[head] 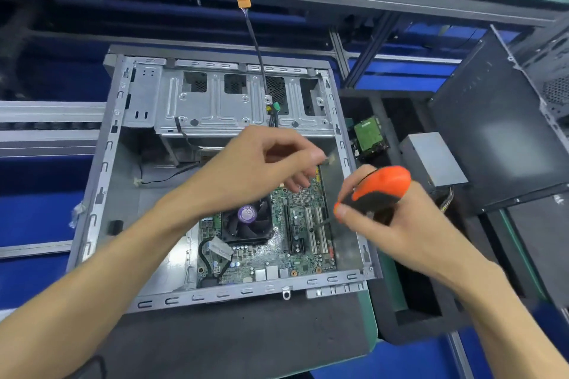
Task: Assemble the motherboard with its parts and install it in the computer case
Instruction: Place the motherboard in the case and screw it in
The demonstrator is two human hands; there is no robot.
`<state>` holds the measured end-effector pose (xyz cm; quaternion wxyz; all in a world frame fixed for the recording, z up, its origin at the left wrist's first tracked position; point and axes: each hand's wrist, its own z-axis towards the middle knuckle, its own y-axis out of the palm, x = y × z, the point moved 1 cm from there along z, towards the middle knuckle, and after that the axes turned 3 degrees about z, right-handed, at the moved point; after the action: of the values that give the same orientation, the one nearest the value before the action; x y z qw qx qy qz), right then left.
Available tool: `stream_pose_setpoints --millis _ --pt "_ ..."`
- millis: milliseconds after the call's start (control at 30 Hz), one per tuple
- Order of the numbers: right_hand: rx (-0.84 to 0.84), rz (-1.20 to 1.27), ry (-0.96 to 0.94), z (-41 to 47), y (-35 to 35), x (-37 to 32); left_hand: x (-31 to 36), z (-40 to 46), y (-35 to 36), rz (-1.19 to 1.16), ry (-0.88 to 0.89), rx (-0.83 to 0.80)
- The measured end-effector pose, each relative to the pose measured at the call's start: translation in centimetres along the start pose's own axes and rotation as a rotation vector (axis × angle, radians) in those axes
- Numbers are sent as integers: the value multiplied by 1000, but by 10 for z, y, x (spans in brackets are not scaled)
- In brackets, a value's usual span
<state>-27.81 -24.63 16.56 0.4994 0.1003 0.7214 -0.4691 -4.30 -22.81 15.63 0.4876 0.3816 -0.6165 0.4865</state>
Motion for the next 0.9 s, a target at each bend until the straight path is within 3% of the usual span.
stream_pose_setpoints --millis 100,233,467,900 --pt "-122 -207 90 -1 15 4 12 1 9 82 53 -134" --pt "-219 -273 130 4 29 8 10 0 17 149 25 -257" --pt "-281 -268 120 10 32 7 3 -1 9 157 40 -255" --pt "-461 -159 293 17 34 3 -10 -7 8 138 -45 -252"
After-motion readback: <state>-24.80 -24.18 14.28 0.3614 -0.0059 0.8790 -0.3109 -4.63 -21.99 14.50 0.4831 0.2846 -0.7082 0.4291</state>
